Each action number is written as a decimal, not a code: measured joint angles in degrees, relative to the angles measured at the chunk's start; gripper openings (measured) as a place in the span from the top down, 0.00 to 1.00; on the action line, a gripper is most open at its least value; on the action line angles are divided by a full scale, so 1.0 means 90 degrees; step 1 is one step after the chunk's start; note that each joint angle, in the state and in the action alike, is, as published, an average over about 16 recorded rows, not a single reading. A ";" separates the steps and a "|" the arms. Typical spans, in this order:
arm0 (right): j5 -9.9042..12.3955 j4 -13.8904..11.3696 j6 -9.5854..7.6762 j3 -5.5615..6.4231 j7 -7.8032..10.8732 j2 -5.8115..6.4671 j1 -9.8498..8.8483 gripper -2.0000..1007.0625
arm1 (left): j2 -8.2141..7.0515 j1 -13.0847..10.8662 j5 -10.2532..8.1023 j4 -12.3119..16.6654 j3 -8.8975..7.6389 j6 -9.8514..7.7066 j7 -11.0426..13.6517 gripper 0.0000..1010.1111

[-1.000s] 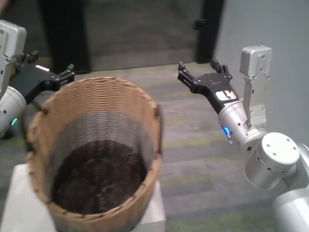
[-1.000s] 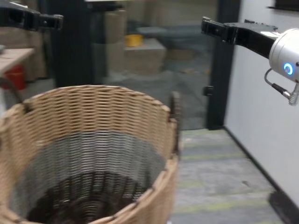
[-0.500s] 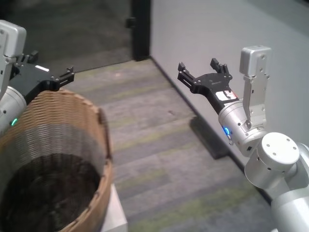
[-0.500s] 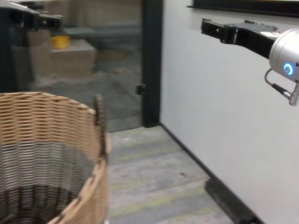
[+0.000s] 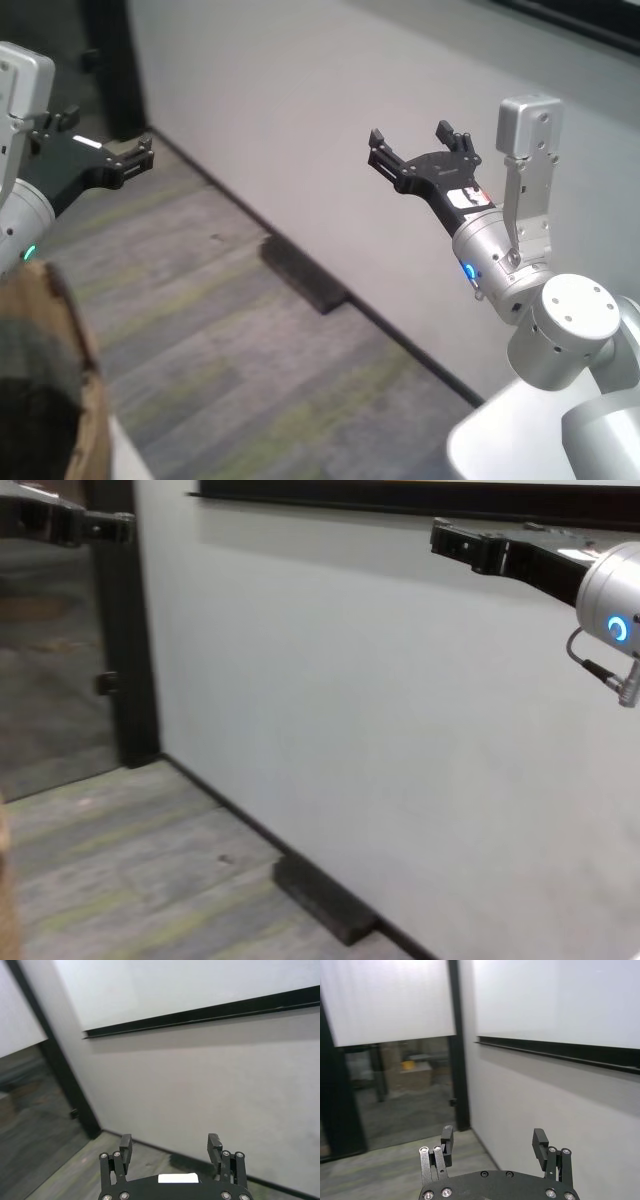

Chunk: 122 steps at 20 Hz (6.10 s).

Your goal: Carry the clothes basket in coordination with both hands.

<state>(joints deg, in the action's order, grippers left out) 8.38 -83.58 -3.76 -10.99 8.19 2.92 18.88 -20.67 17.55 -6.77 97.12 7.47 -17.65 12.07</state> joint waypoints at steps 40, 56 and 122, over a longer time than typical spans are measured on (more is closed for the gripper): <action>0.0000 0.0002 -0.0001 0.0000 0.0000 0.0000 0.0000 0.00 | 0.0000 0.0000 0.0000 0.0000 0.0000 -0.0003 0.0000 0.01; 0.0000 0.0002 -0.0001 0.0000 0.0000 0.0001 0.0000 0.00 | 0.0000 -0.0001 0.0000 0.0001 0.0000 -0.0003 0.0000 0.01; 0.0149 0.0386 -0.0034 -0.0129 0.0063 0.0005 -0.0158 0.00 | 0.0312 -0.0206 -0.0617 -0.0550 -0.0004 -0.0605 0.0402 0.01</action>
<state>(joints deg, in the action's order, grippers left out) 9.72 -80.11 -4.07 -12.15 8.76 2.97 17.46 -17.86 15.70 -12.32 92.17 7.43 -23.10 15.68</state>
